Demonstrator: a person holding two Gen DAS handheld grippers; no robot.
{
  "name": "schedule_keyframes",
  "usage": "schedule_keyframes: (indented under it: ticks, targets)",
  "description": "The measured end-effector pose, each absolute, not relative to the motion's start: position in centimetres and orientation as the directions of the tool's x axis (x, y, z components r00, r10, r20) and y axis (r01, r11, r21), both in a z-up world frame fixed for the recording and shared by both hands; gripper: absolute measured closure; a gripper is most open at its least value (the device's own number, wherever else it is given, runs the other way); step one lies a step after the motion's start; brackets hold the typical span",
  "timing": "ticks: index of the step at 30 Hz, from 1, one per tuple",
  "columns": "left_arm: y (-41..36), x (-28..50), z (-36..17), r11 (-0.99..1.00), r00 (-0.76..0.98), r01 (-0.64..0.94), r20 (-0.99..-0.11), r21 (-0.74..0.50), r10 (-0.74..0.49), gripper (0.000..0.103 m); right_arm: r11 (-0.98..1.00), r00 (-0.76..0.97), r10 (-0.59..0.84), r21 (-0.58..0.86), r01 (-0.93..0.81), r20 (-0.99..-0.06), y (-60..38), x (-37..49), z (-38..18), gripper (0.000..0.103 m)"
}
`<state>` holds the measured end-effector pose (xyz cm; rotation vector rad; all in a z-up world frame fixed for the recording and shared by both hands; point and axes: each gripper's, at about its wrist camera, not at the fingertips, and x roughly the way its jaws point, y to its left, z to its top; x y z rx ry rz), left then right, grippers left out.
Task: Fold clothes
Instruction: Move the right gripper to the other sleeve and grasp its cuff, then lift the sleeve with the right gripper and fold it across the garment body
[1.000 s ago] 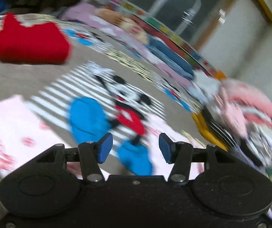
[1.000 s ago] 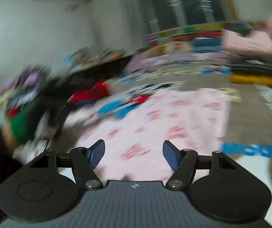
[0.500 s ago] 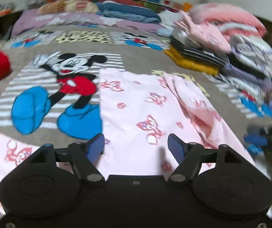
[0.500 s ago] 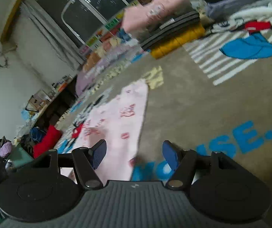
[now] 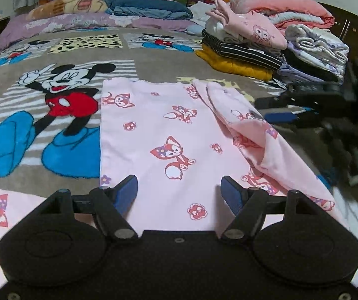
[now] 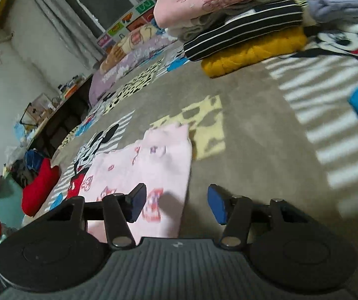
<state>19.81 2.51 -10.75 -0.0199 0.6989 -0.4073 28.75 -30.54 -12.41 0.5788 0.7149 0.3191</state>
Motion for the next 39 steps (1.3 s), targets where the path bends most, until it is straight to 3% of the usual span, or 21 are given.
schedule_keyframes:
  ticks: [9, 13, 14, 15, 16, 27, 39]
  targets:
    - [2.9, 20.5, -11.0, 0.918, 0.68, 0.353, -0.624, -0.181, -0.385, 0.03, 0.802, 0.719, 0.454, 0.593, -0.071, -0.527, -30.2, 33.3, -12.8, 0.049]
    - [3.1, 20.8, -11.0, 0.916, 0.678, 0.35, -0.623, -0.195, -0.391, 0.03, 0.806, 0.728, 0.441, 0.589, -0.064, -0.524, -29.9, 34.2, -13.1, 0.058]
    - [3.1, 20.8, -11.0, 0.916, 0.677, 0.349, -0.622, -0.199, -0.393, 0.03, 0.803, 0.729, 0.444, 0.593, -0.066, -0.521, -29.9, 34.2, -13.2, 0.068]
    - [3.2, 20.8, -11.0, 0.915, 0.676, 0.349, -0.622, -0.203, -0.396, 0.03, 0.803, 0.728, 0.447, 0.592, -0.07, -0.521, -29.9, 34.3, -13.2, 0.09]
    - [3.3, 20.9, -11.0, 0.914, 0.675, 0.349, -0.621, -0.206, -0.397, 0.03, 0.806, 0.728, 0.446, 0.588, -0.073, -0.521, -29.8, 34.3, -13.1, 0.095]
    - [3.1, 20.6, -11.1, 0.918, 0.68, 0.348, -0.622, -0.192, -0.388, 0.03, 0.868, 0.828, 0.357, 0.481, -0.123, -0.433, -30.3, 30.3, -7.3, 0.095]
    - [2.6, 20.0, -11.3, 0.929, 0.697, 0.345, -0.626, -0.134, -0.349, 0.03, 0.877, 0.9, 0.22, 0.479, -0.014, -0.377, -36.1, 22.9, -4.5, 0.095]
